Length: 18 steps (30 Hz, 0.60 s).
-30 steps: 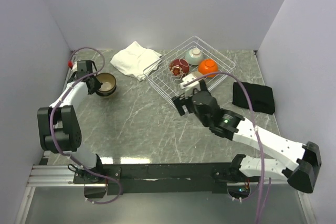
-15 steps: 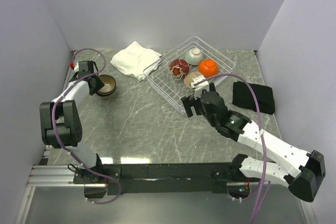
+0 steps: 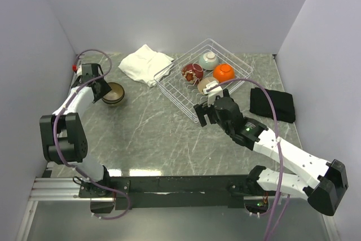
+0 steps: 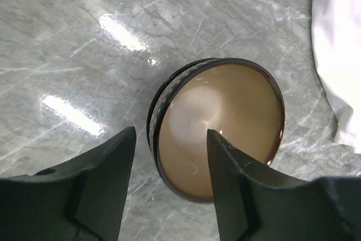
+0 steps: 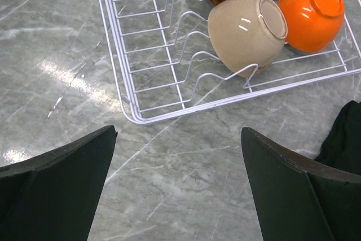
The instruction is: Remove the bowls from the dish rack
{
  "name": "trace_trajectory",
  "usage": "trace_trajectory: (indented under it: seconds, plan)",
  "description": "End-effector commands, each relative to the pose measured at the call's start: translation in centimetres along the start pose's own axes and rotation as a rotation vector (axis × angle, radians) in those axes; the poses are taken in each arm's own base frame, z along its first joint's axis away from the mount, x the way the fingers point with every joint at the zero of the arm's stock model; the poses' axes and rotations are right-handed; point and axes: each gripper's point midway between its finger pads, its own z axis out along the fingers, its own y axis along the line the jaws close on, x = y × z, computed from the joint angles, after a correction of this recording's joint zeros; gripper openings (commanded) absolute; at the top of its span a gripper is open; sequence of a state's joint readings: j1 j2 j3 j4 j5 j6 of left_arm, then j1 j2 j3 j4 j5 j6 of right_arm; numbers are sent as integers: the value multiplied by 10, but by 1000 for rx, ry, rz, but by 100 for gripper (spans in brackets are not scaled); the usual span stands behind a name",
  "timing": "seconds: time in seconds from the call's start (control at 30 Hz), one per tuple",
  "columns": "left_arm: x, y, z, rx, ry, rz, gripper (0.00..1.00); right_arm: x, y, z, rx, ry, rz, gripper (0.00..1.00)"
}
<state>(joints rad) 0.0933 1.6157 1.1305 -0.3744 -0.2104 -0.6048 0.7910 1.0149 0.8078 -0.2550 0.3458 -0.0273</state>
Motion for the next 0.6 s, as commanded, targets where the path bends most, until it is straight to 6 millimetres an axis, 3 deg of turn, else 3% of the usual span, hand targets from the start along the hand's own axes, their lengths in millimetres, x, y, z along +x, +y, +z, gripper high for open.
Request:
trace_trajectory:
  seconds: [0.0,0.2,0.33,0.43,0.57]
  plan:
    - [-26,-1,-22,4,-73,-4,57,-24,-2,-2,-4,-62,21,100]
    - [-18,4,-13,13,-43,-37,42,-22,-2,-4,-6,-59,34,100]
    - [-12,7,-3,13,-4,-53,19,-17,-3,-5,-1,-49,43,100]
    - [-9,6,0,22,13,-61,11,-13,-5,-6,11,-42,42,100]
    - [-1,9,6,20,45,-65,9,-11,-7,-7,18,-36,45,100]
